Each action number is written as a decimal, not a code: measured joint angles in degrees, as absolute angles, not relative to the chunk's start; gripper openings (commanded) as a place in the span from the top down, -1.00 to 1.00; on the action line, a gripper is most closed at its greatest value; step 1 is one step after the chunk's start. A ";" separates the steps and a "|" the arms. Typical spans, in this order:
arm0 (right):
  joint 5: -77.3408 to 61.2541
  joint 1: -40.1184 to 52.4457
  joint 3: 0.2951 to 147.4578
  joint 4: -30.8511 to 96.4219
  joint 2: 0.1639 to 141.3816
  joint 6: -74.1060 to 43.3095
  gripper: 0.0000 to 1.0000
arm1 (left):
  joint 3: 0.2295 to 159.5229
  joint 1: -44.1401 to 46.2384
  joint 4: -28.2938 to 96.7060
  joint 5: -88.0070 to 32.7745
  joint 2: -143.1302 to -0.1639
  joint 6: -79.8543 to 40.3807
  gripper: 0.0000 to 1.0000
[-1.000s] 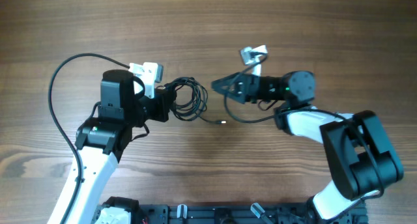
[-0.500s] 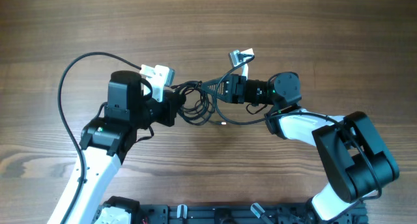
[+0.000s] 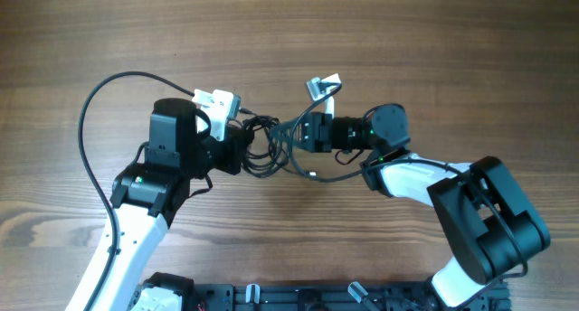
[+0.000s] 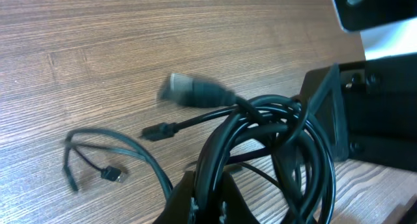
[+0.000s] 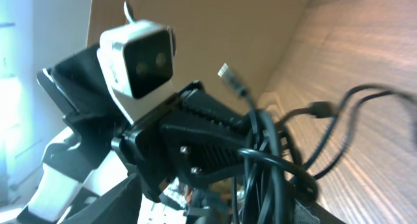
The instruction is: Untangle cables
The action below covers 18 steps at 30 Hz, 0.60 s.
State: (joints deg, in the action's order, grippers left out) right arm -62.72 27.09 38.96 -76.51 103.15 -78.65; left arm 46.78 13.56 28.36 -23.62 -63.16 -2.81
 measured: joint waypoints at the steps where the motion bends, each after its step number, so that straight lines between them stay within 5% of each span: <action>1: -62.43 27.53 38.96 -76.51 103.15 -78.65 -0.26 | 46.78 13.56 28.36 -23.66 -63.16 -2.81 0.92; 18: -35.57 26.04 38.96 -74.87 103.15 -74.26 -0.43 | 46.78 13.69 31.35 -32.21 -63.44 -2.83 0.92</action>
